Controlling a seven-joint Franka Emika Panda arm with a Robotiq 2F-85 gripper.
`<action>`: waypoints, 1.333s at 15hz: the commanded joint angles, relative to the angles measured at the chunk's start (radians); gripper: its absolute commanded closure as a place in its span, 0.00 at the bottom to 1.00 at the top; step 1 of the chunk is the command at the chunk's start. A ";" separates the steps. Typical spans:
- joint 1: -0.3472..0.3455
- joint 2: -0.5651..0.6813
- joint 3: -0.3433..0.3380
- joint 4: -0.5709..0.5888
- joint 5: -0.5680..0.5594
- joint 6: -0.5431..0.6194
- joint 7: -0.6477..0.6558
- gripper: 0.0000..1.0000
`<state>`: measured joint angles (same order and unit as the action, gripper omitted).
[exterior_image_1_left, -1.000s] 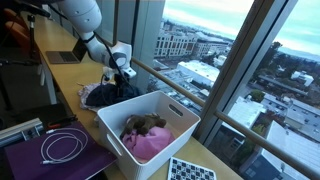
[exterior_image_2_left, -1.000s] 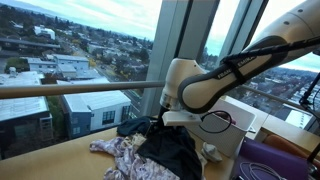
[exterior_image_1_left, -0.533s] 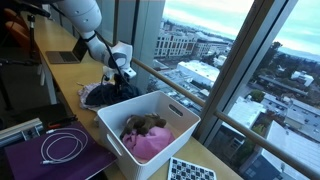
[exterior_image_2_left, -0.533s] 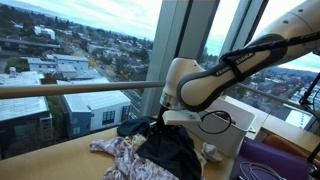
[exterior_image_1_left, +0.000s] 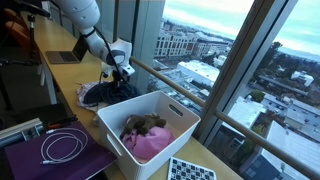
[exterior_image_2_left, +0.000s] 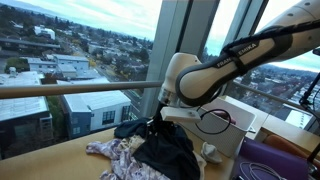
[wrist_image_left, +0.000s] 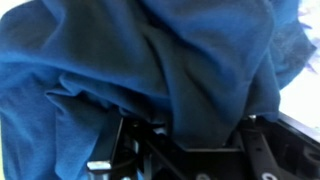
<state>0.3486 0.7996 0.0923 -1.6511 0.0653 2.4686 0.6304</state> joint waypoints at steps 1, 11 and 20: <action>0.008 -0.101 0.016 -0.061 0.034 -0.016 -0.018 1.00; 0.024 -0.437 -0.003 -0.177 -0.022 -0.111 0.024 1.00; -0.109 -0.777 -0.069 -0.342 -0.213 -0.247 0.179 1.00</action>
<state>0.3081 0.1492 0.0346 -1.9074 -0.1070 2.2678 0.7780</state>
